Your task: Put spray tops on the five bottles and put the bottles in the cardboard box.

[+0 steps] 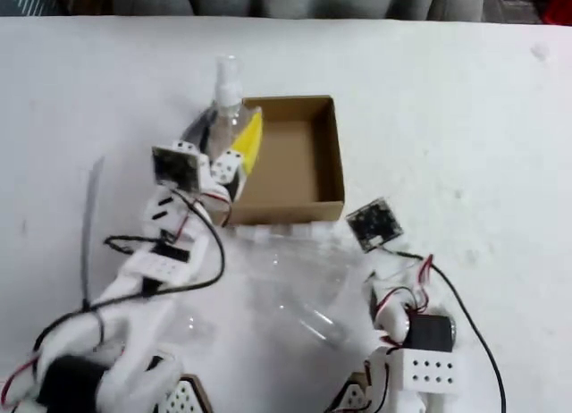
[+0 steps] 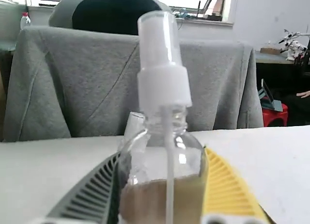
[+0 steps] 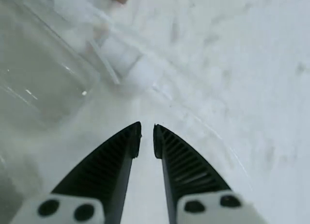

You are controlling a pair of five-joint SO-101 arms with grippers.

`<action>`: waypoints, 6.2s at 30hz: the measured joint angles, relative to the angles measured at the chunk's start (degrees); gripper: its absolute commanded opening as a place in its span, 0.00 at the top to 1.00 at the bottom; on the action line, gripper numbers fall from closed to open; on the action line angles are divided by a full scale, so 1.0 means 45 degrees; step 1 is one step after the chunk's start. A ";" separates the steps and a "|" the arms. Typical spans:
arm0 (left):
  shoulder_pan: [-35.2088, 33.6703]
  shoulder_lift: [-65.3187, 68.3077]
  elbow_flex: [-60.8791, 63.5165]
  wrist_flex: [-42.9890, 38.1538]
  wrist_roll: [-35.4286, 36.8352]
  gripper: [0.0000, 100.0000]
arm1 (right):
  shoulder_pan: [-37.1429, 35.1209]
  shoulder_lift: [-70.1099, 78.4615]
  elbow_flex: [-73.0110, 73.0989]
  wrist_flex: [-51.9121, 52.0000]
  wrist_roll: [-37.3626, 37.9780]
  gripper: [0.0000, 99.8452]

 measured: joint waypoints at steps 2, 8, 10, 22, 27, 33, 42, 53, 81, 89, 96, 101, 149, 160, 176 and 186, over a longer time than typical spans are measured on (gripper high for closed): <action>-0.0313 -0.1387 0.0000 0.2012 0.0508 0.98 | -0.0664 0.0000 0.0000 -0.0430 -0.0449 0.98; -0.0801 -0.4943 0.0000 0.7306 0.1153 0.98 | -0.2676 0.0020 0.0000 -0.2442 -0.1875 0.98; -0.0801 -0.5802 0.0000 0.8400 0.1192 0.98 | -0.3419 0.0020 0.0000 -0.3145 -0.1973 0.98; -0.1407 -0.8752 0.0000 1.2054 0.1739 0.98 | -0.7893 -0.1993 0.0000 -0.5040 -0.4357 0.98; -0.1856 -0.8967 0.0000 1.2112 0.2344 0.98 | -1.0002 -0.4200 0.0000 -0.5099 -0.6349 0.98; -0.1836 -0.8987 -0.0020 1.2112 0.2501 0.98 | -1.2054 -0.3556 0.0410 -0.7267 -0.6935 0.98; -0.1856 -1.0256 -0.0957 1.4339 0.2501 0.98 | -1.2132 -0.0254 0.1133 -1.1897 -0.6935 0.98; -0.0410 -1.3284 -0.1055 1.7328 0.2501 0.98 | -1.2190 0.2676 0.0567 -1.3050 -0.7072 0.98; 0.0703 -1.3753 -0.0742 1.8188 0.2501 0.98 | -1.0667 0.2696 0.0723 -1.2230 -0.7092 0.98; 0.0684 -1.3753 0.1446 1.4457 0.0625 0.98 | -0.7365 0.2969 -0.0313 -0.8830 -0.7092 0.98; 0.0352 -1.3753 0.2462 1.1819 -0.0254 0.98 | -0.4259 0.2969 -0.0781 -0.6330 -0.7092 0.98; 0.0352 -1.3734 0.2520 1.1136 -0.0547 0.98 | -0.2559 0.2950 -0.0781 -0.4669 -0.7092 0.98; -0.0586 0.4513 -0.2364 0.0938 -0.0567 0.98 | -0.1172 0.2950 0.0274 -0.4650 -0.5470 0.98; -0.0918 0.6857 -0.3770 0.0918 -0.0488 0.98 | -0.1172 0.2950 0.0274 -0.4650 -0.5470 0.98; -0.1016 0.8381 -0.3966 -0.1543 -0.0488 0.98 | -0.1172 0.2950 0.0274 -0.4650 -0.5470 0.98; -0.1016 0.8381 -0.3966 -0.1543 -0.0488 0.98 | -0.1172 0.2950 0.0274 -0.4650 -0.5470 0.98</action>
